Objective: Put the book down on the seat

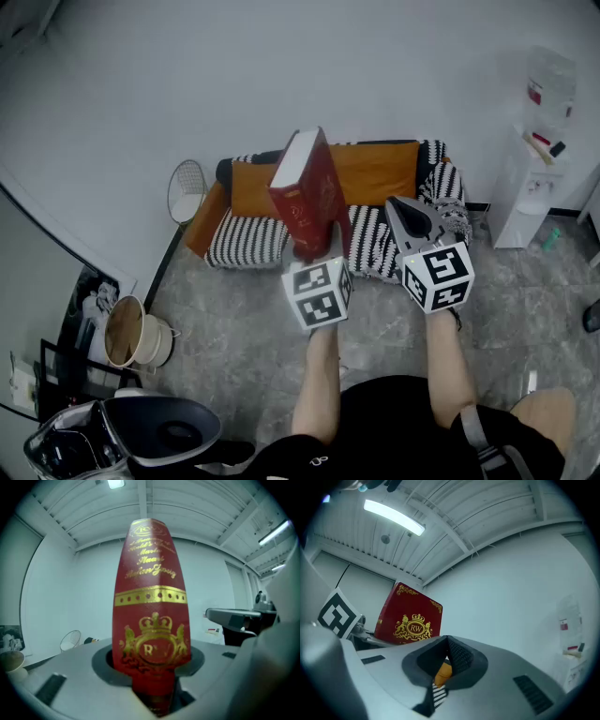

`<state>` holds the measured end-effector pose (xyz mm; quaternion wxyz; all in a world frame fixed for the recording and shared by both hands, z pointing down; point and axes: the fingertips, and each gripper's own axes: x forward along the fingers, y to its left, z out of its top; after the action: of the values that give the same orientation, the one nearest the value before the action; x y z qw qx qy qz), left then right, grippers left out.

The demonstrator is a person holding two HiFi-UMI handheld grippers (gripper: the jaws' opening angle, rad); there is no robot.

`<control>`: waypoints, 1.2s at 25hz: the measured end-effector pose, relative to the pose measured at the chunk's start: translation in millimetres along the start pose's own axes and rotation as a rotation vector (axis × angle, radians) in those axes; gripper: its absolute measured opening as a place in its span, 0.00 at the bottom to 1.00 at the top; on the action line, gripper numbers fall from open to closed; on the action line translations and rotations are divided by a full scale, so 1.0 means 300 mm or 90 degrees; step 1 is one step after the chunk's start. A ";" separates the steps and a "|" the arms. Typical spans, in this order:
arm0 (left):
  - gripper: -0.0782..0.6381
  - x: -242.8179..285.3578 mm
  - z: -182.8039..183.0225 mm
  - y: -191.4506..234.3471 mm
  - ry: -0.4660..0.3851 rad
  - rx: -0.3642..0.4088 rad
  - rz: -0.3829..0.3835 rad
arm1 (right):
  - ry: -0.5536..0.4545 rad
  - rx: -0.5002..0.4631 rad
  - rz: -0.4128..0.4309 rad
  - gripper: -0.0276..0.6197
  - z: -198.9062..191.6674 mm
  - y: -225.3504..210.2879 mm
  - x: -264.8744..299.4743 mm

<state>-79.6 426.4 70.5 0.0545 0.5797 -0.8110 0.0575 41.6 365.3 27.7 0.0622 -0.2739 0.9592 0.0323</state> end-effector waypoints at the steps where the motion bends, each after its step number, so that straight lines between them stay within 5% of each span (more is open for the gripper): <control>1: 0.40 -0.004 0.001 0.000 -0.004 -0.002 0.001 | 0.000 0.000 0.001 0.06 -0.001 0.003 -0.003; 30: 0.40 0.002 0.050 -0.018 -0.030 -0.002 -0.009 | -0.020 -0.004 -0.027 0.06 0.029 -0.045 -0.009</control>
<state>-74.8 421.8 56.0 0.0365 0.5862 -0.8083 0.0417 51.9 355.9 19.1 0.0768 -0.2939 0.9520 0.0386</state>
